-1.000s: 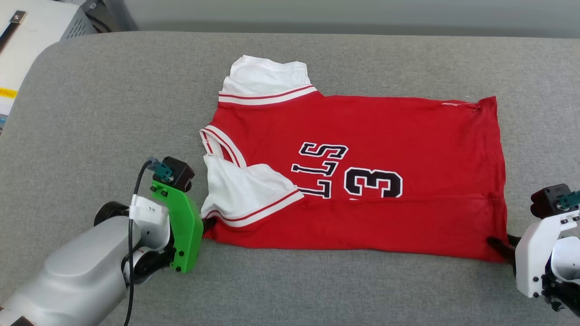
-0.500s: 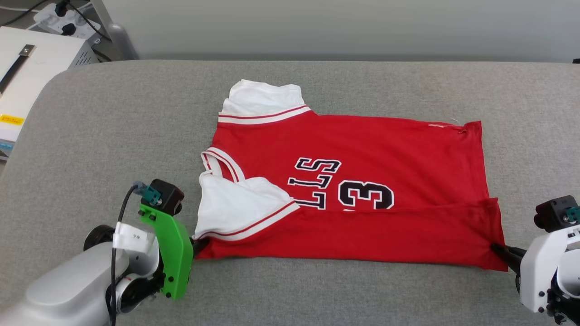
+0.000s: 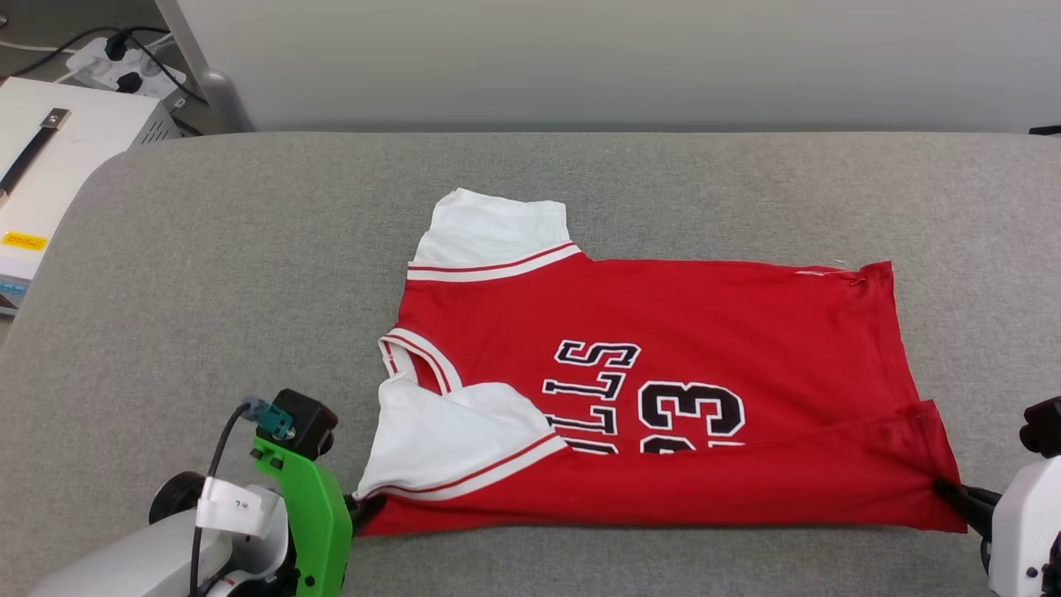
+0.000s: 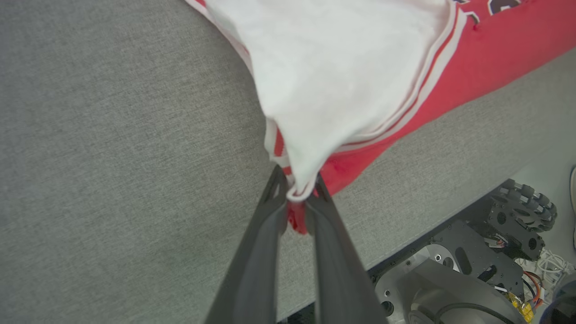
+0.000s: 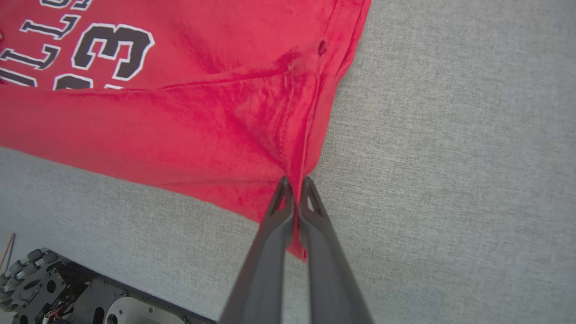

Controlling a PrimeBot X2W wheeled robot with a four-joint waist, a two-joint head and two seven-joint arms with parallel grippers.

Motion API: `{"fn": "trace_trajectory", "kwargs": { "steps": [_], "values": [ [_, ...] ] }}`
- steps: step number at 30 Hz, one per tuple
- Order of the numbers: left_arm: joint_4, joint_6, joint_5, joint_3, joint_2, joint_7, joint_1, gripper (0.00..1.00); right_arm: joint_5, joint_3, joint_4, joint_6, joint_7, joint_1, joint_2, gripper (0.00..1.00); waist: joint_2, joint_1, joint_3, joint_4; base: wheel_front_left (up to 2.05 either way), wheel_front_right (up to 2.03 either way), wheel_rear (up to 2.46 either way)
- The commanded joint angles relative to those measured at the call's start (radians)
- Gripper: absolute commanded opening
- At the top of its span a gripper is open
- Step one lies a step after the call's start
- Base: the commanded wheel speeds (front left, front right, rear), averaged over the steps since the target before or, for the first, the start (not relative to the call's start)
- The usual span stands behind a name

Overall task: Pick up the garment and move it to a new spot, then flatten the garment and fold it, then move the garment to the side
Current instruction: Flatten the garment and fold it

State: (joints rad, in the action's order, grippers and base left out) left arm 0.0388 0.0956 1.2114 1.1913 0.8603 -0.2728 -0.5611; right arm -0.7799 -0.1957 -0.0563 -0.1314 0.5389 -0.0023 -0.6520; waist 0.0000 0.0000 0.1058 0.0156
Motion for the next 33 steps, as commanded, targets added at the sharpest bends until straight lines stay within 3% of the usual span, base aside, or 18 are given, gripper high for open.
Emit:
{"fn": "trace_trajectory", "kwargs": {
  "steps": [1,6,13,14,15,16,26,33],
  "values": [
    [0.0,0.013,-0.005,0.0,-0.001,0.008,0.017,0.0,-0.005,0.007,-0.001,0.001,0.005,0.008,0.009,0.0,0.0,0.0,0.008,0.0,0.0,0.0,0.0],
    [0.036,0.016,0.001,-0.002,-0.032,0.017,0.016,0.0,0.0,0.003,-0.035,0.001,0.011,-0.018,0.028,0.0,0.0,0.0,0.037,-0.005,0.0,0.0,0.0],
    [0.144,-0.013,0.016,-0.005,-0.079,0.034,0.017,0.0,0.012,-0.04,-0.131,0.001,-0.022,-0.071,0.052,0.0,0.0,0.0,0.066,-0.009,0.0,0.0,0.0],
    [0.153,-0.015,0.015,-0.005,-0.083,0.037,0.016,0.19,0.009,-0.044,-0.14,0.001,-0.03,-0.075,0.055,0.05,0.0,0.0,0.066,-0.008,0.0,0.0,0.0],
    [0.161,-0.017,0.015,-0.007,-0.086,0.044,0.016,0.62,0.009,-0.048,-0.147,0.001,-0.044,-0.079,0.056,0.45,0.0,0.0,0.064,-0.007,0.0,0.0,0.0],
    [0.166,-0.019,0.015,-0.012,-0.087,0.055,0.016,1.0,0.011,-0.049,-0.152,0.001,-0.059,-0.08,0.056,1.0,0.0,0.0,0.06,-0.005,0.0,0.0,0.0],
    [0.12,-0.008,-0.003,-0.111,-0.008,0.182,-0.036,1.0,0.089,-0.007,-0.104,0.001,-0.282,-0.086,0.061,1.0,0.0,0.0,0.023,-0.001,0.0,0.0,0.0],
    [0.116,0.005,-0.046,-0.195,0.006,0.26,-0.154,1.0,0.24,0.091,-0.035,0.001,-0.474,-0.131,0.141,1.0,0.0,0.0,0.051,-0.027,0.0,0.0,0.0]
  ]
}}
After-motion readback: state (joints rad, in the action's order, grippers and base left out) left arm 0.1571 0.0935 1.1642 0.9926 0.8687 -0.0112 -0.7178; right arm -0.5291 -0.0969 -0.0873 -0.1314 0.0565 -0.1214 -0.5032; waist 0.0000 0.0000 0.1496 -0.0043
